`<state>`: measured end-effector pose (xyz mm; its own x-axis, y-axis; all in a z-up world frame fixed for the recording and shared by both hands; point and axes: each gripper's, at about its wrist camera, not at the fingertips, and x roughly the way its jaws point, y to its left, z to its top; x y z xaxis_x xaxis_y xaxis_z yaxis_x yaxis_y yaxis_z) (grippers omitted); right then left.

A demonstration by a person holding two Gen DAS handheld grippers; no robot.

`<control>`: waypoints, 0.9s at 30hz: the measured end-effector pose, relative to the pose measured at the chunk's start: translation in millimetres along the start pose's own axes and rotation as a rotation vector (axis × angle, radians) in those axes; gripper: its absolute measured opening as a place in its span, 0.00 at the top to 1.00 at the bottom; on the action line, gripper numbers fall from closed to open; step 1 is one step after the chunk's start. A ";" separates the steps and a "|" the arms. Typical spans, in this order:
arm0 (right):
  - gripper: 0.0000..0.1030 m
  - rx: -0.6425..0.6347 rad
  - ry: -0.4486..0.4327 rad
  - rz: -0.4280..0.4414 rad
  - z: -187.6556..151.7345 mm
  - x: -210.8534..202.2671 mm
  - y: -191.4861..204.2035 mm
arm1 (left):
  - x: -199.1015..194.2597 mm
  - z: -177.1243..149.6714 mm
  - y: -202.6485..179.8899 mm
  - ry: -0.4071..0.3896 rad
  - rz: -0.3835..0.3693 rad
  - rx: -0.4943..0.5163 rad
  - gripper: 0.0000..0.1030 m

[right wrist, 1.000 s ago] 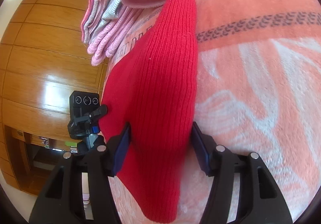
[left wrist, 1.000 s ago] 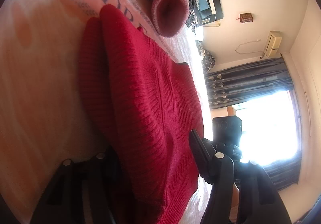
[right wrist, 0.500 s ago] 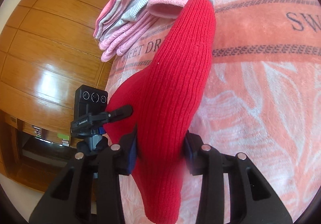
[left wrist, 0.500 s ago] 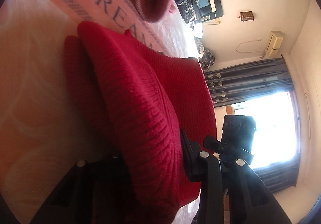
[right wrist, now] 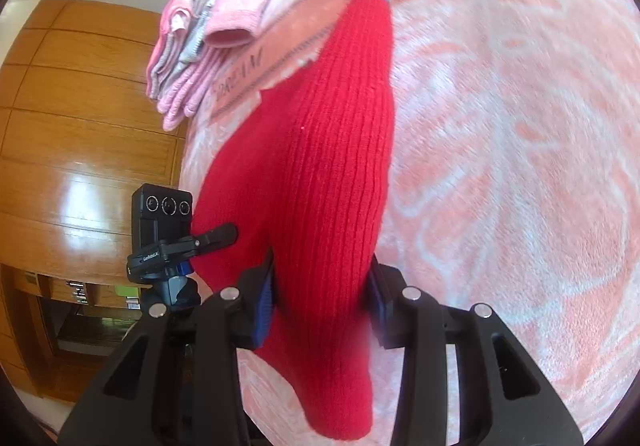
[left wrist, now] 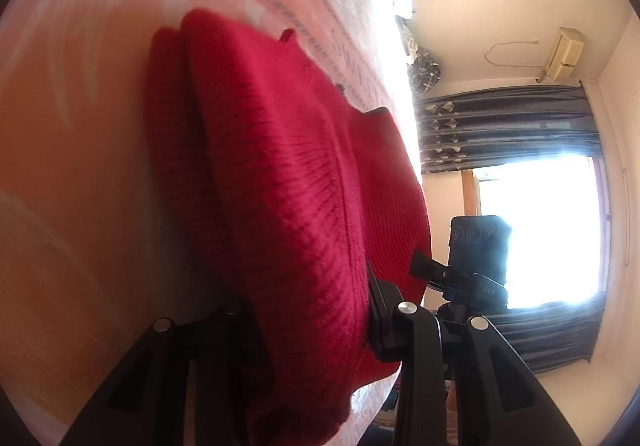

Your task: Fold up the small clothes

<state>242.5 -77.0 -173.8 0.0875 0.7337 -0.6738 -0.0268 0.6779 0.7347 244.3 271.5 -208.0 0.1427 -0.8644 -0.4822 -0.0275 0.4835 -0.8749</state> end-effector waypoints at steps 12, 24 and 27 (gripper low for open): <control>0.40 -0.023 0.031 0.094 -47.4 -26.2 -20.4 | -18.3 -38.8 -22.1 0.005 0.056 0.139 0.38; 0.83 -0.109 0.071 0.071 -79.1 -17.6 0.8 | 2.0 -86.4 -32.9 0.113 0.078 0.219 0.48; 0.83 -0.129 0.040 0.045 -81.7 -39.0 8.2 | 5.5 -91.0 -34.4 0.109 0.086 0.199 0.53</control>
<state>157.5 -96.3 -147.9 0.0438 0.7628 -0.6451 -0.1577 0.6429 0.7495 156.0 237.5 -184.6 0.0407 -0.8233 -0.5661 0.1625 0.5645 -0.8093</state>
